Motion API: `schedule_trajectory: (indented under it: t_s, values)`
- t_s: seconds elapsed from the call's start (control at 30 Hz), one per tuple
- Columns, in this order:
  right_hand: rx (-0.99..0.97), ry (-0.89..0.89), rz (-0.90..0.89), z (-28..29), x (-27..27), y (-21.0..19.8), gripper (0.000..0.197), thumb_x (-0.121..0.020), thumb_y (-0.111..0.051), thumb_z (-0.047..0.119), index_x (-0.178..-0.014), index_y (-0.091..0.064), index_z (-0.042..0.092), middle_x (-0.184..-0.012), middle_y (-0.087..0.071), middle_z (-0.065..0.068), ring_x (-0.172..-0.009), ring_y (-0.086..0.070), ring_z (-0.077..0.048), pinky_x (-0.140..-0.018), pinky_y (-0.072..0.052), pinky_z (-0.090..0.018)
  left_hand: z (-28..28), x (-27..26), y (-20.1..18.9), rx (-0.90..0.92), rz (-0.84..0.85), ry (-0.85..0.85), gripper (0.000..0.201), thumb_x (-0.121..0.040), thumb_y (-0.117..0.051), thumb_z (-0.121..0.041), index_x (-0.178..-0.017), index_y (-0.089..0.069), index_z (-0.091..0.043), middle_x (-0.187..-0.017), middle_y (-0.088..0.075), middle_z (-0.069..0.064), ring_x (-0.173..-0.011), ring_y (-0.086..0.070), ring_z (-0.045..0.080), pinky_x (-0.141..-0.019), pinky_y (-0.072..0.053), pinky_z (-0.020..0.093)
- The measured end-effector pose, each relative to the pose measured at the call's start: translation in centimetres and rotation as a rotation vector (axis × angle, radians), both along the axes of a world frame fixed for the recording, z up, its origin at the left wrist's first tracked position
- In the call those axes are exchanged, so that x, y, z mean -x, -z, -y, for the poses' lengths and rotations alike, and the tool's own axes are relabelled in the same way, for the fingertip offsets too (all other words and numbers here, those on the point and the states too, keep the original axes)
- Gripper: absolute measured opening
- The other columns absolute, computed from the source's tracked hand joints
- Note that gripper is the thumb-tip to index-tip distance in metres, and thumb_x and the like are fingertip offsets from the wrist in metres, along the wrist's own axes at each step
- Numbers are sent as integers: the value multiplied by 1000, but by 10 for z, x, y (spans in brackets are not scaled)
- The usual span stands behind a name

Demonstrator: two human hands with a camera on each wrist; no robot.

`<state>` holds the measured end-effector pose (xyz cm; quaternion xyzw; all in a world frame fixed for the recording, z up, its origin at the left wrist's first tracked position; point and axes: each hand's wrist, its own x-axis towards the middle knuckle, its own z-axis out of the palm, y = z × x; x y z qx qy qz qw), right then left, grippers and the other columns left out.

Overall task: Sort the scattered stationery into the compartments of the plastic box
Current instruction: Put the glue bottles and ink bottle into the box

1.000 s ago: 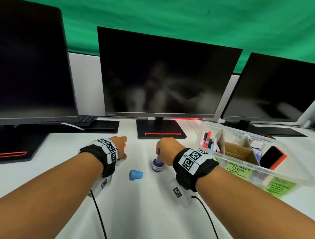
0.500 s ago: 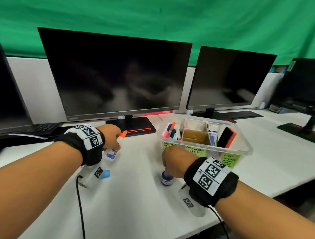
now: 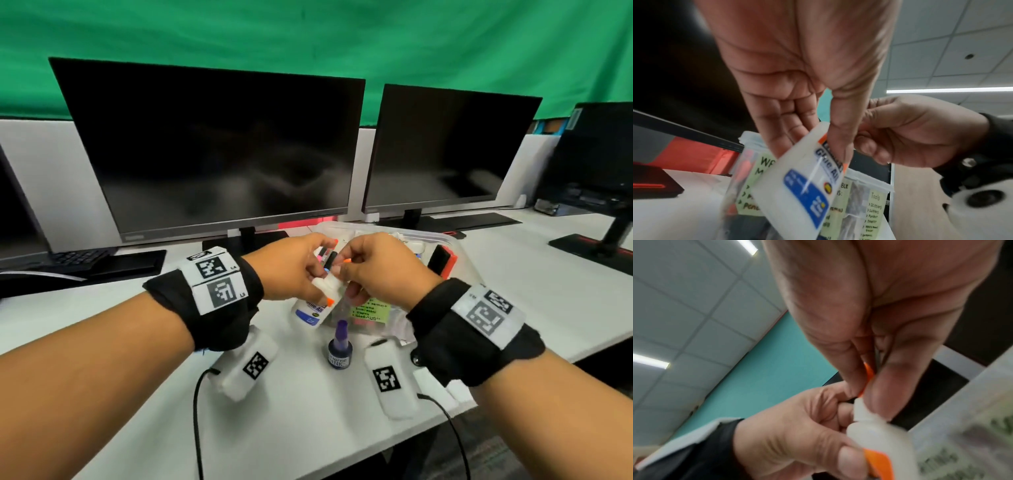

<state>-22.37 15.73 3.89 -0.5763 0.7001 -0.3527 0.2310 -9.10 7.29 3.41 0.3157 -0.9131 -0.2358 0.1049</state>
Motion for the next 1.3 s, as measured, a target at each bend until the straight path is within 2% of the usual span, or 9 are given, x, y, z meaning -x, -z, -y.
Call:
schedule_trajectory:
  t_s: [0.1, 0.2, 0.33, 0.43, 0.53, 0.77, 1.0, 1.1, 1.3]
  values:
    - [6, 31, -62, -2, 15, -10, 13, -89, -63, 7, -76, -64, 10, -61, -63, -6, -57, -65, -17, -68, -62, -34, -6, 10, 2, -95, -148, -21, 84, -71, -82, -16, -139, -34, -25, -91, -66, -7, -81, -65, 12, -74, -52, 19]
    - [55, 90, -165, -9, 36, -36, 12, -88, -65, 10, -82, -68, -1, -62, -65, -9, -47, -62, -11, -53, -59, -25, -11, 18, 8, -30, -233, -77, 50, -75, -79, -24, -118, -52, -24, -92, -66, -6, -85, -65, 15, -79, -54, 26]
    - [44, 206, -370, -12, 72, -79, 21, -85, -68, 24, -78, -68, 5, -57, -64, -3, -40, -57, -6, -37, -49, -14, -15, 24, 17, 150, -29, -17, 9, -84, -68, -25, -92, -65, -23, -82, -62, -14, -76, -57, 4, -61, -43, 8]
    - [-2, 293, -397, -3, 99, -89, 23, -85, -70, 23, -70, -66, 5, -46, -62, -2, -41, -58, -12, -48, -56, -24, -22, 31, 27, 192, 163, 119, 22, -86, -65, -27, -107, -68, -25, -106, -67, -8, -88, -57, 5, -70, -42, 12]
    - [-142, 350, -510, 6, 113, -80, 24, -86, -68, 21, -75, -67, 0, -58, -64, -10, -49, -58, -21, -55, -55, -27, -29, 37, 38, 235, 252, 158, 33, -83, -67, -25, -116, -66, -26, -117, -65, -6, -103, -59, 11, -78, -41, 17]
    - [-474, 336, -689, 12, 133, -39, 24, -85, -68, 20, -92, -72, -2, -62, -66, -3, -48, -58, -12, -69, -57, -30, -30, 42, 43, 227, 259, 147, 23, -83, -67, -10, -104, -70, -16, -106, -71, 0, -101, -63, 15, -78, -44, 19]
    - [-603, 386, -694, 19, 147, -35, 19, -83, -70, 13, -66, -68, 4, -36, -59, 2, -28, -54, -6, -53, -49, -21, -52, 54, -27, 301, -38, 171, 5, -83, -70, -21, -87, -72, -22, -85, -70, -10, -79, -62, 5, -73, -50, 19]
    - [-567, 404, -706, 24, 150, -36, 30, -84, -62, 5, -54, -59, 6, -32, -57, 1, -38, -59, -13, -60, -52, -26, -54, 72, -48, 364, -202, 141, 5, -83, -70, -19, -85, -71, -22, -82, -65, -11, -80, -60, 5, -70, -47, 15]
    - [-569, 369, -683, 28, 152, -38, 11, -87, -59, 3, -78, -65, 1, -63, -65, -6, -50, -59, -15, -57, -51, -26, -44, 122, -38, 272, -246, 51, 16, -83, -67, -9, -94, -71, -19, -101, -69, -2, -95, -64, 15, -88, -53, 31]
